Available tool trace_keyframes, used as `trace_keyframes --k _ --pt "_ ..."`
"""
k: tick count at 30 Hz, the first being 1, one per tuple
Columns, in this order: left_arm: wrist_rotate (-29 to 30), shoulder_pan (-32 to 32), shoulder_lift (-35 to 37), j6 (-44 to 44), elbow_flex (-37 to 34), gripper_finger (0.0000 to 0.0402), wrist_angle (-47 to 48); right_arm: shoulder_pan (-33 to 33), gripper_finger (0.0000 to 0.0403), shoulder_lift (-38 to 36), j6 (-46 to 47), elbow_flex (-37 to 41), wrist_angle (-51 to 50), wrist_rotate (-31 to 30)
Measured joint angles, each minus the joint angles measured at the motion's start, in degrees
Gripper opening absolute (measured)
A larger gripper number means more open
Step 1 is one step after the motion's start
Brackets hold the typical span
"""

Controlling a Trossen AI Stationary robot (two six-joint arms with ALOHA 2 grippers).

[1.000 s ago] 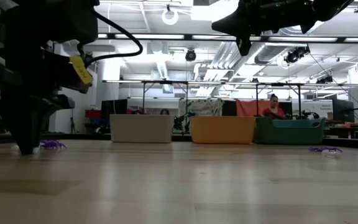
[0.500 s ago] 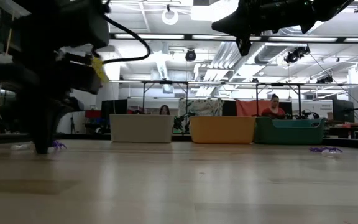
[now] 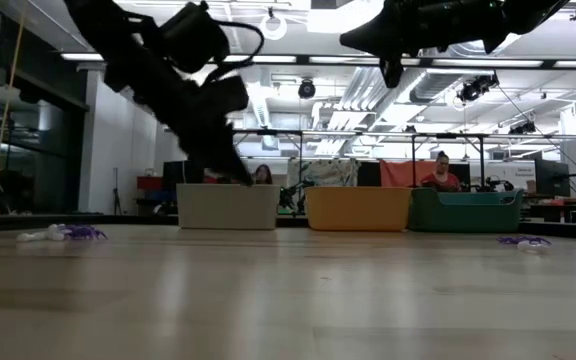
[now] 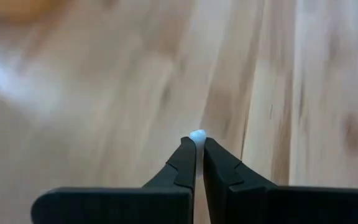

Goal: Sort Halloween decoration
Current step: Put the white bone toy into the green bin

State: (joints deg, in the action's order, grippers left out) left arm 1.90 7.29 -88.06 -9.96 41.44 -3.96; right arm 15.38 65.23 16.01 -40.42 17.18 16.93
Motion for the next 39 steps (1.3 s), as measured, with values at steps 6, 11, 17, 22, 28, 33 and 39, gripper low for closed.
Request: trace_keyframes --k 6,11,17,22,28,33,39 --pt "-7.1 6.8 5.2 -0.1 4.4 0.0001 -3.9 0.0 0.0 0.0 0.0 0.0 2.1 0.0" --pt "-10.3 9.4 12.4 4.8 8.7 0.0001 -5.7 0.0 0.0 0.0 -1.0 0.0 5.4 -0.4" --pt "-12.5 10.8 20.4 6.1 9.9 0.0 -16.9 0.0 0.0 0.0 -1.1 0.0 13.1 -3.2" --pt "-13.5 11.2 22.5 6.0 9.8 0.0 -17.3 0.1 0.0 0.0 -2.6 0.0 16.5 -4.5" --pt "-13.8 10.5 21.1 4.7 9.8 0.0 -17.4 0.1 0.0 0.0 -3.6 0.0 16.5 -4.6" --pt "-13.8 10.5 20.4 4.2 9.8 0.0 -19.5 0.1 0.0 0.0 -3.6 0.0 16.5 -4.6" --pt "-13.8 10.8 20.4 4.2 9.8 0.0 -19.8 0.1 0.0 0.0 -3.7 0.0 16.5 -4.6"
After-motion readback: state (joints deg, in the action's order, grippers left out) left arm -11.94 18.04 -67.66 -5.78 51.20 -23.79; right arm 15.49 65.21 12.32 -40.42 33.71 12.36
